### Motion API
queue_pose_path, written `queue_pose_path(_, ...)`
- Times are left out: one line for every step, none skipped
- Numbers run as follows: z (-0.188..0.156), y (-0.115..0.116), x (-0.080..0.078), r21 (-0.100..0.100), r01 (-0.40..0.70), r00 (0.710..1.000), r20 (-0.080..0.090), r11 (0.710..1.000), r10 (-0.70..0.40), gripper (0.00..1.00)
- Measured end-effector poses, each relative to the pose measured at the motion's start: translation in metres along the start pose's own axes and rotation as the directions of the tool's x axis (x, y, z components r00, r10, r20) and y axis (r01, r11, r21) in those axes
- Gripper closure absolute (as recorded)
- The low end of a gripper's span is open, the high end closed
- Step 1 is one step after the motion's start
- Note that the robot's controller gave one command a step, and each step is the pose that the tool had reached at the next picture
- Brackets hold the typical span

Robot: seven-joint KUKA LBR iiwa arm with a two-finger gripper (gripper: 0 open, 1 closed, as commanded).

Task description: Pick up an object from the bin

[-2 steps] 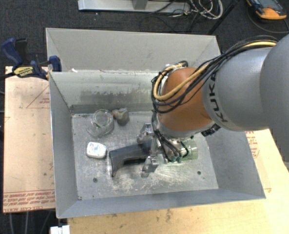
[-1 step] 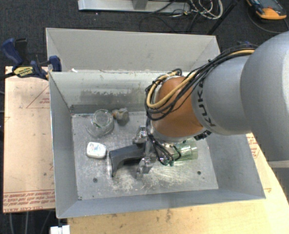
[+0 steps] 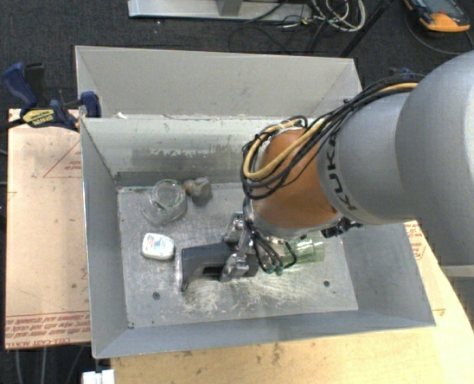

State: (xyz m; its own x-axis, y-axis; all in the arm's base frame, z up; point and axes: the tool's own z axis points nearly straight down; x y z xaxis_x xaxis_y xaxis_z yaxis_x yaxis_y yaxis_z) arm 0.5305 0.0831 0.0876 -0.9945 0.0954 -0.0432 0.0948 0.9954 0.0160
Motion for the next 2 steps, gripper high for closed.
queue_pose_path(0.0005,-0.0001,-0.0001,-0.001,-0.007,1.0,0.002,1.0,0.007,1.0)
queue_pose_path(-0.0006,0.0011,-0.0025,0.002,-0.008,1.0,-0.006,1.0,0.008,1.0)
